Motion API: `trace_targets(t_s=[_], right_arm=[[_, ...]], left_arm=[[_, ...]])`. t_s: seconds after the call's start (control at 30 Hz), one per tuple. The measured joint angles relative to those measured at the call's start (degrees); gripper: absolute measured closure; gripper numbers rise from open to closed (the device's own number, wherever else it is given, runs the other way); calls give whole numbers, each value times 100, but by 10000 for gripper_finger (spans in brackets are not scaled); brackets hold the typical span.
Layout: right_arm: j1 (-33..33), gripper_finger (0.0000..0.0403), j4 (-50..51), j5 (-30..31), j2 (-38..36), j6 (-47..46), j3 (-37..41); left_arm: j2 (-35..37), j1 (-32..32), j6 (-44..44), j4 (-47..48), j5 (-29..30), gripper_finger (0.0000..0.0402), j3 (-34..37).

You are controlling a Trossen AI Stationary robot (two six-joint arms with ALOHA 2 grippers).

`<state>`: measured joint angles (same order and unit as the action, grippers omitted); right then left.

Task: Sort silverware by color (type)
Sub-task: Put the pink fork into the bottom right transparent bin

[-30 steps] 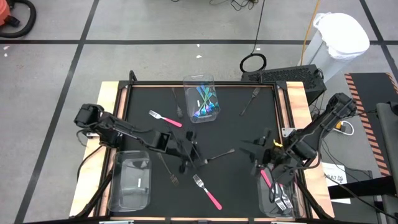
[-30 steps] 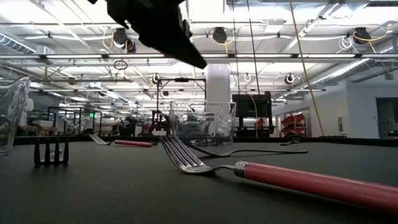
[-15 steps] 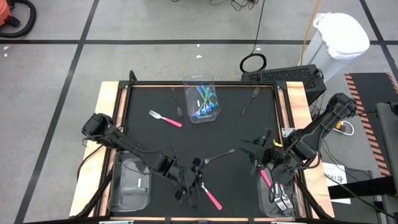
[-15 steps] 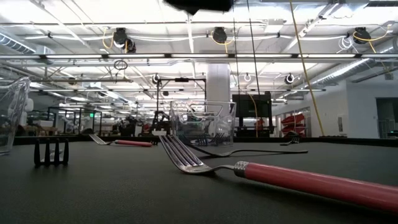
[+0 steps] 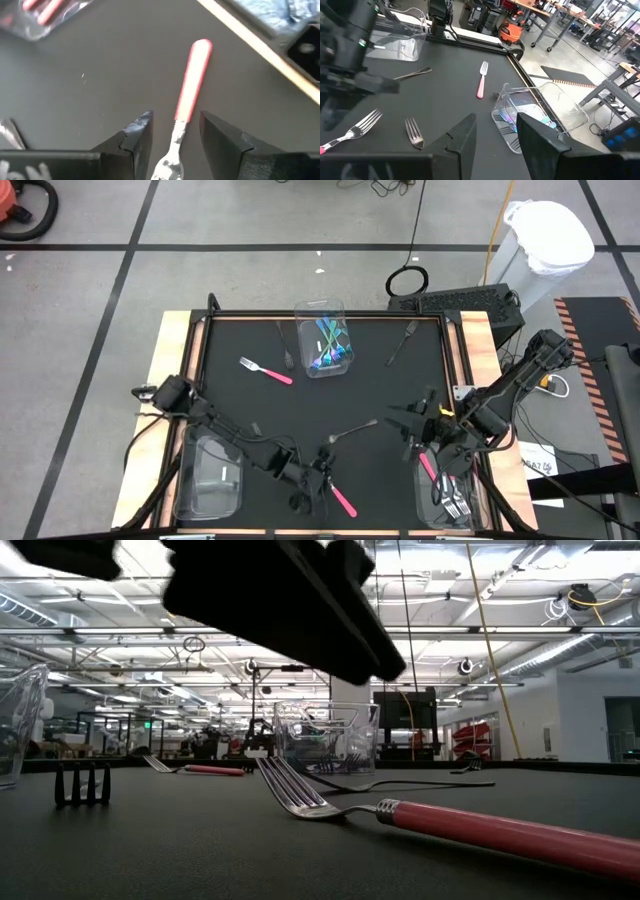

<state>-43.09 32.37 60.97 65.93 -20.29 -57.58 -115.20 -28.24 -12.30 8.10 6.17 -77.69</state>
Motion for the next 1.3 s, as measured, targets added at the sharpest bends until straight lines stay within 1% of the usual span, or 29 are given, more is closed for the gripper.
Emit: trace_targets(t_s=[0.07, 0.17, 0.27, 0.33, 0.43, 0.5, 0.8, 0.9, 1.3], right_arm=[[0, 267, 3, 0, 0, 0, 0], [0, 267, 5, 0, 0, 21, 0], [0, 267, 6, 0, 0, 32, 0], [0, 267, 8, 0, 0, 39, 0], [0, 267, 10, 0, 0, 39, 0], [0, 267, 8, 0, 0, 39, 0], [0, 267, -52, 0, 0, 39, 0], [0, 267, -71, 0, 0, 39, 0], [0, 267, -44, -129, 0, 42, 0]], left_arm=[[-8, 111, 295, 51, -77, 240, 0], [-8, 262, 791, 51, -369, 239, 0], [-8, 333, 1025, 26, -530, 239, -2], [-44, 327, 994, -10, -570, 239, -5], [-127, 274, 668, 81, -609, 239, 0], [-201, 228, 561, -21, -627, 239, -1], [-479, 202, 561, 9, -610, 239, -4], [-590, 230, 590, -25, -685, 239, -4], [-653, 342, 601, -16, -754, 240, -7]])
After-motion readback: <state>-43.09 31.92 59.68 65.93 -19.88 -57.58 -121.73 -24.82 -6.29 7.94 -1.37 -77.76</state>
